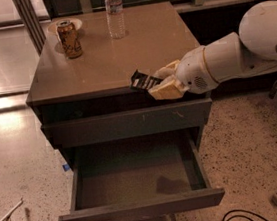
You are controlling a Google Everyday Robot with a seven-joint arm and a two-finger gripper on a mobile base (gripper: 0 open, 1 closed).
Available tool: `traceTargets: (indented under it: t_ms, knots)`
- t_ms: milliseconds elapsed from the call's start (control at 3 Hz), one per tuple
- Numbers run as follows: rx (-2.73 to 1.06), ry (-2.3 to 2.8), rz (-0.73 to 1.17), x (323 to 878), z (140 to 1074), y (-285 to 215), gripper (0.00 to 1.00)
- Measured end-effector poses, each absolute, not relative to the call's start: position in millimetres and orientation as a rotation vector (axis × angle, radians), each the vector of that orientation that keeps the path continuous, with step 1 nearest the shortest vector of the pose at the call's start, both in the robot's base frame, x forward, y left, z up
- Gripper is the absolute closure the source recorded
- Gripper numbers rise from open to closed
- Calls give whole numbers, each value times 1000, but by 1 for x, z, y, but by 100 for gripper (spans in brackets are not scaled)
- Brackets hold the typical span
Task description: Pick rxbar chocolate from middle drawer and place on counter
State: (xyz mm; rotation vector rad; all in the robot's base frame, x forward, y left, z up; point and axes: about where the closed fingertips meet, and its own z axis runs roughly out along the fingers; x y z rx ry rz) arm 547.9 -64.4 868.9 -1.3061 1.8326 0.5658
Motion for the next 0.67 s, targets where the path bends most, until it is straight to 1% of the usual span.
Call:
traceTargets:
  t_ms: [333,667]
  knots:
    - [-1304,1822,545,556,871,-63,100]
    - [-1291,1813,519,584,873,-60,100]
